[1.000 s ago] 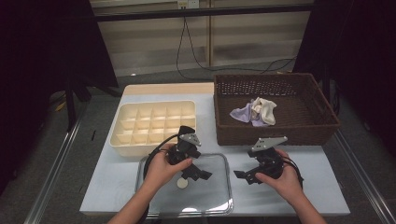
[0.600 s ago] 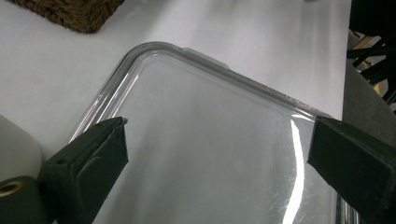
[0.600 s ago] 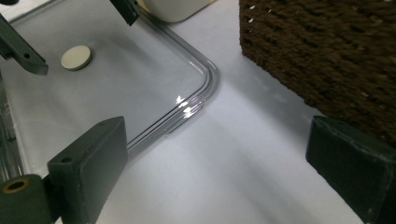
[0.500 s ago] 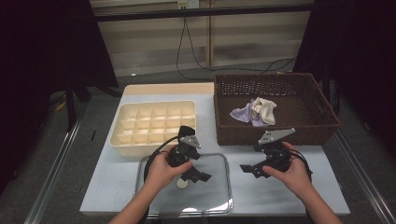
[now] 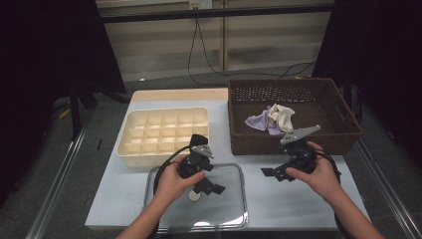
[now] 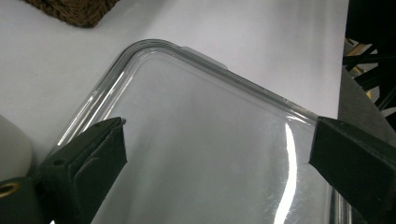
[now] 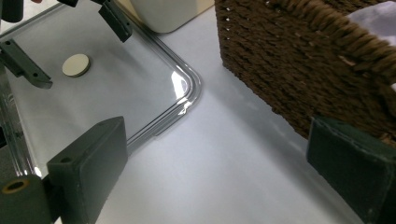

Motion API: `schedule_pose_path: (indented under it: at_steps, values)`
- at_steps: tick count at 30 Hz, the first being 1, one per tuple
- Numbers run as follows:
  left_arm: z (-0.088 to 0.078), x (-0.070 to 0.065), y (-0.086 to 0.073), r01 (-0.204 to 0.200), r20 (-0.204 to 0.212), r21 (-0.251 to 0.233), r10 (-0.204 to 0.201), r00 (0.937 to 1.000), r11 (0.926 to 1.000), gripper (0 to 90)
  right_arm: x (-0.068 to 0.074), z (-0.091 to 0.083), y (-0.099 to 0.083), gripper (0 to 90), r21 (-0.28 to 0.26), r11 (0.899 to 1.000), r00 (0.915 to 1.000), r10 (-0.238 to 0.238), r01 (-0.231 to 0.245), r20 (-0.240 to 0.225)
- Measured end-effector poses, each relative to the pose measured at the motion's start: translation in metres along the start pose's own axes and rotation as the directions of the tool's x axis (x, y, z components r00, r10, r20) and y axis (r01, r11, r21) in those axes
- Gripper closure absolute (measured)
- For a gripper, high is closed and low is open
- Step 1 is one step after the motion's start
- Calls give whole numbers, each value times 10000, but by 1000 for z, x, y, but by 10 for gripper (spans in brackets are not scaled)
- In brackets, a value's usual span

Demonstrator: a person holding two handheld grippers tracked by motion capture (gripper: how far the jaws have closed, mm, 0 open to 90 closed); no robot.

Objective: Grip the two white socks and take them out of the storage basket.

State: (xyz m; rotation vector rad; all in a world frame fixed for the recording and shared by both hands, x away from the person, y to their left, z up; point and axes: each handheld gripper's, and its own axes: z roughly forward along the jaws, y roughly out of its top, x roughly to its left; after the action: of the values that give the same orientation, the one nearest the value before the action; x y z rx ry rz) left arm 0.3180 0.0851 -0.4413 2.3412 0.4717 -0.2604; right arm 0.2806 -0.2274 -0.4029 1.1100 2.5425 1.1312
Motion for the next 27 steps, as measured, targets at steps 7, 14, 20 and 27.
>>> schedule_pose_path:
  at_steps: [7,14,20,27]
  values:
    - [-2,-1,1,-38,83,-75,39,10000,10000,36,-5,-6,5,56,220,9998,10000,26,-25,-20]
    - [-2,-2,1,-122,232,54,120,9997,9999,37,-11,-17,14,56,570,9983,9999,120,-117,-47]
    - [-2,-2,1,-163,271,48,161,9995,9999,37,-20,-27,24,56,858,9960,9997,228,-235,91]
    - [-4,-3,2,-291,214,63,290,9994,9996,37,-33,-36,35,56,1182,9924,9990,302,-337,314]
